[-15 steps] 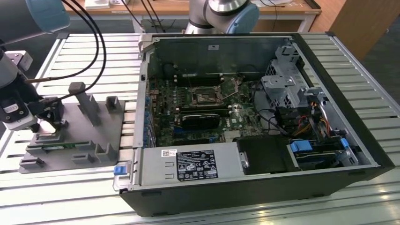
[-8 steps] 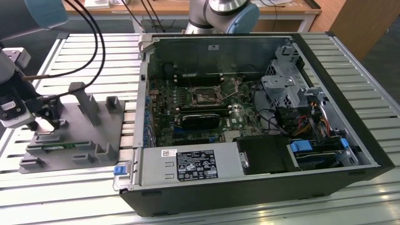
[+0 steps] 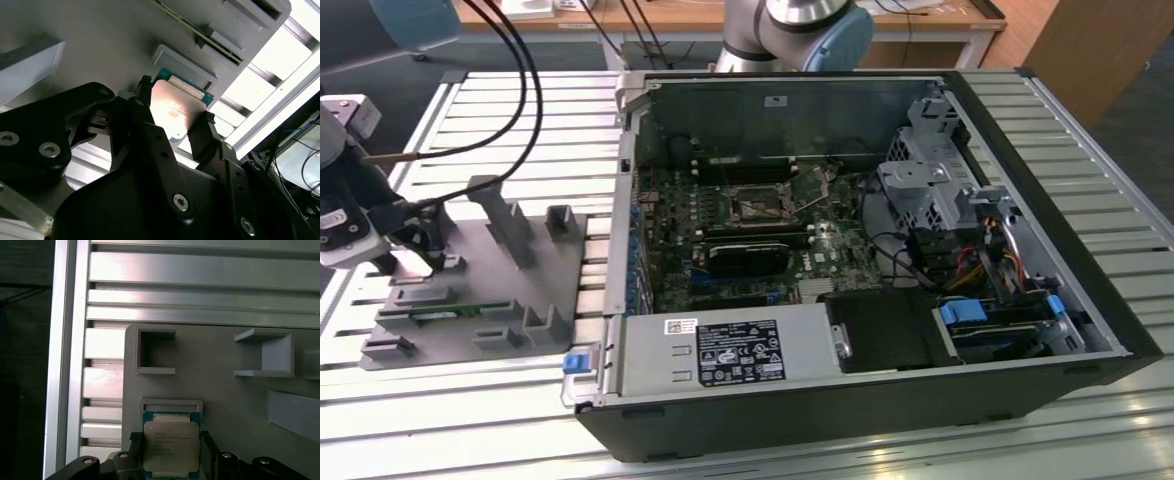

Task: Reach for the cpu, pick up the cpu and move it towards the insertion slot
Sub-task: 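Reach for the cpu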

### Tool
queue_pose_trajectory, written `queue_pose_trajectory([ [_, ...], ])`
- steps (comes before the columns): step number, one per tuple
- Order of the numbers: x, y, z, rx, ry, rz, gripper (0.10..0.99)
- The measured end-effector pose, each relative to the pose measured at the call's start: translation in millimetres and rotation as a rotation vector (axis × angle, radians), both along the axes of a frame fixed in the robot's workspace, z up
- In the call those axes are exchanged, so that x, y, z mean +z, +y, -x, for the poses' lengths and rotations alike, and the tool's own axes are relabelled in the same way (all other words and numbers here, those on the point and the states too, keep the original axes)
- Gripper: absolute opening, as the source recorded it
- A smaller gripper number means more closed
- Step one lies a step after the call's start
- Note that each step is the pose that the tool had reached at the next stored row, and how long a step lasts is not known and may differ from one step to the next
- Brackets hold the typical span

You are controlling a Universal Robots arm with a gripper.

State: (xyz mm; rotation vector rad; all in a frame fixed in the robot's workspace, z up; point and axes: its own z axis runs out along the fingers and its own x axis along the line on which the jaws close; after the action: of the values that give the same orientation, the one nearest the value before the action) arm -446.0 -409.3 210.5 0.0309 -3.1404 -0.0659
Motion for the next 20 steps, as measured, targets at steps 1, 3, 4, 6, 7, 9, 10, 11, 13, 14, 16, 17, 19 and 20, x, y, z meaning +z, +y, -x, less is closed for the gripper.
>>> queue_pose_trajectory([
  [1,1.1,0.0,0.0,0.0,0.0,0.0,0.541],
  [3,3.1,0.0,0.0,0.0,0.0,0.0,0.541],
  [4,4.2,0.0,0.0,0.0,0.0,0.0,0.541],
  [6,5.8,0.0,0.0,0.0,0.0,0.0,0.541],
  [7,6.5,0.0,0.0,0.0,0.0,0.0,0.541],
  [9,8.0,0.0,0.0,0.0,0.0,0.0,0.541],
  [10,8.7,0.0,0.0,0.0,0.0,0.0,0.541],
  [11,9.2,0.0,0.0,0.0,-0.0001,0.0,0.541],
  [13,10.5,0.0,0.0,0.0,0.0,0.0,0.541],
  [14,11.1,0.0,0.0,0.0,0.0,0.0,0.541],
  [16,12.1,0.0,0.0,0.0,-0.0001,0.0,0.541],
  [17,12.6,0.0,0.0,0.0,0.0,0.0,0.541],
  [19,13.6,0.1,0.0,0.0,-0.0001,0.0,0.541],
  [20,14.1,0.1,0.0,0.0,0.0,0.0,0.541],
])
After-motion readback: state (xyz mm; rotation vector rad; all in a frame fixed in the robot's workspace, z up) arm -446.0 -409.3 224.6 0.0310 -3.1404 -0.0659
